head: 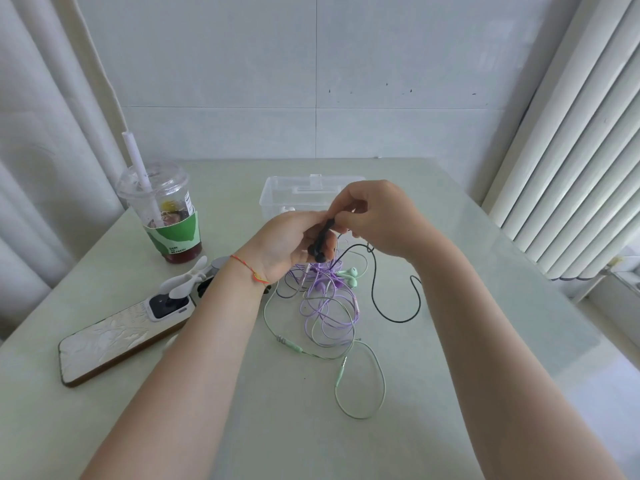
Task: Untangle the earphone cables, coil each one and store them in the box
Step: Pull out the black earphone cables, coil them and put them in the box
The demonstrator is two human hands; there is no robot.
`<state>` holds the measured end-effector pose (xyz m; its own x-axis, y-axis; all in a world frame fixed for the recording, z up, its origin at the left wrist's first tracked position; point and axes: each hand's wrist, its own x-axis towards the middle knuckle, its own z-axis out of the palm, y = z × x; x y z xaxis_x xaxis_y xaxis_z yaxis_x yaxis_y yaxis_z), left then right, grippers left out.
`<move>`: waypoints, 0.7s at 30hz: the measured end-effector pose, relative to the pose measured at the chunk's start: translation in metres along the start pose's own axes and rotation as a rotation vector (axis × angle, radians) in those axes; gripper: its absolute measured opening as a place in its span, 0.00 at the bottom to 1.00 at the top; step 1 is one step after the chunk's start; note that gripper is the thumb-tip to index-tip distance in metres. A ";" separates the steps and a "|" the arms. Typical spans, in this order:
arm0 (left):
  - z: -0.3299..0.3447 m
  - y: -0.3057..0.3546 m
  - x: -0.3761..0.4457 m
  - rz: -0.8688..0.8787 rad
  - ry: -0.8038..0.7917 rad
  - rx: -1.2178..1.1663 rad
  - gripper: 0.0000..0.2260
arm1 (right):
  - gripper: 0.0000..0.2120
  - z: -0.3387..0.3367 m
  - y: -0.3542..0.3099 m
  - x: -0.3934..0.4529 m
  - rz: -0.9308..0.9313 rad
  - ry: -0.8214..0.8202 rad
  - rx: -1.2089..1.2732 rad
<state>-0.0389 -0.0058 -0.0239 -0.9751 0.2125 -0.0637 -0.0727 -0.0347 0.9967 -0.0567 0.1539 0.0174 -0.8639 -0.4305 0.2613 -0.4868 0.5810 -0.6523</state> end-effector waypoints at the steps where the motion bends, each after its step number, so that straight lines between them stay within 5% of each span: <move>1: -0.001 0.000 0.000 -0.002 -0.022 -0.008 0.15 | 0.10 -0.001 0.001 0.000 -0.002 0.004 -0.014; 21: -0.004 -0.008 -0.002 0.034 -0.251 -0.010 0.07 | 0.04 -0.017 0.014 -0.003 0.048 -0.051 0.027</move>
<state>-0.0372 -0.0103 -0.0323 -0.8945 0.4469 -0.0142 -0.0436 -0.0555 0.9975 -0.0635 0.1750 0.0197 -0.8779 -0.4381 0.1930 -0.4410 0.5832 -0.6822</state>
